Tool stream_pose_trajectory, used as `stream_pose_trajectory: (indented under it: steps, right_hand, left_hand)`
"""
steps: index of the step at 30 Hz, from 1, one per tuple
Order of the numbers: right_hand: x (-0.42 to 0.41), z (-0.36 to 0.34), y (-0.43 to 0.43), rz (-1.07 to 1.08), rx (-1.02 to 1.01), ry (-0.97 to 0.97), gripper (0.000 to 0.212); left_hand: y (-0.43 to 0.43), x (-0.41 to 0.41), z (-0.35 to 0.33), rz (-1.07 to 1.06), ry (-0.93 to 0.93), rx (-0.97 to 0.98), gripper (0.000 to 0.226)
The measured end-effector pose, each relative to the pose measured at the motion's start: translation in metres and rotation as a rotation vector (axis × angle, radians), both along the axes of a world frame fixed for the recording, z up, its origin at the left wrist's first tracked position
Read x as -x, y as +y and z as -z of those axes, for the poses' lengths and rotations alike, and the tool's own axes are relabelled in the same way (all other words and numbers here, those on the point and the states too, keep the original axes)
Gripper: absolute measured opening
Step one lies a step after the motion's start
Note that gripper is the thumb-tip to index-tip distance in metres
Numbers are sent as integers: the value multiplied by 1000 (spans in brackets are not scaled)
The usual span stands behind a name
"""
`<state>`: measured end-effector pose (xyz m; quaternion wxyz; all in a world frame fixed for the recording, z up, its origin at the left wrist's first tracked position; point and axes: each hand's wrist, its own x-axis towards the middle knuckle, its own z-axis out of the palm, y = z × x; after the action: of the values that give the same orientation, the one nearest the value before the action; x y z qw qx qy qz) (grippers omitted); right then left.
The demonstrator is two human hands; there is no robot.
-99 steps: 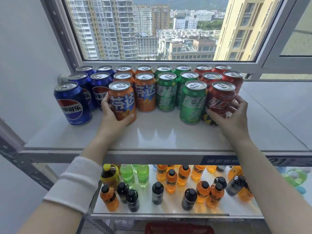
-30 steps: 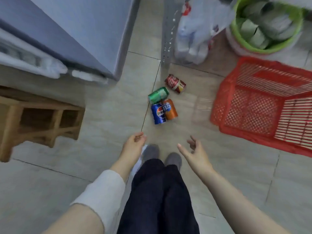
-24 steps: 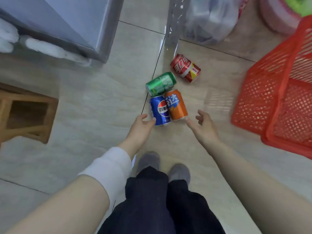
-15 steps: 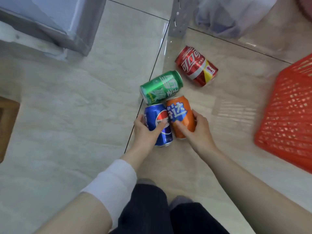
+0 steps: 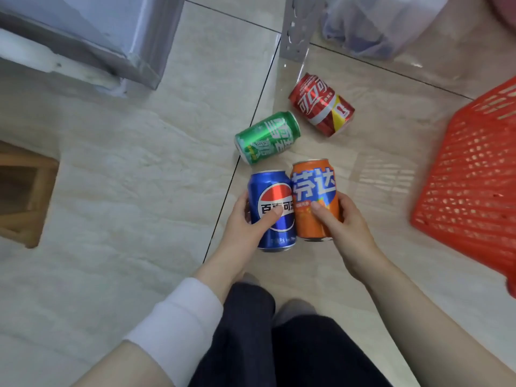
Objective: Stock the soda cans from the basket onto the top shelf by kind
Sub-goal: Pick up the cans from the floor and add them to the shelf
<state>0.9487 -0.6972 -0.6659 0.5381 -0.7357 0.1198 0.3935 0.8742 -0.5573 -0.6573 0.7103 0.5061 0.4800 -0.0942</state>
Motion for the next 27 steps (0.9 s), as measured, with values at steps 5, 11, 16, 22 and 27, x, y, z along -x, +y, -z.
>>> stream_pose_trajectory:
  steps: [5, 11, 16, 22, 27]
  right_hand:
    - [18, -129, -18, 112, -95, 1, 46]
    - [19, -342, -24, 201, -118, -143, 49]
    - [17, -509, -24, 270, -125, -233, 54]
    - [19, -650, -25, 372, -166, -390, 55]
    - [7, -723, -40, 407, -196, -501, 71]
  left_hand:
    - [-9, 4, -122, 27, -84, 55, 37]
    - [-16, -12, -336, 82, -246, 91, 30]
    - [-16, -23, -505, 161, -336, 52, 47]
    - [-17, -33, -650, 286, -466, -61, 45]
    - [-32, -49, -719, 340, -583, -132, 39]
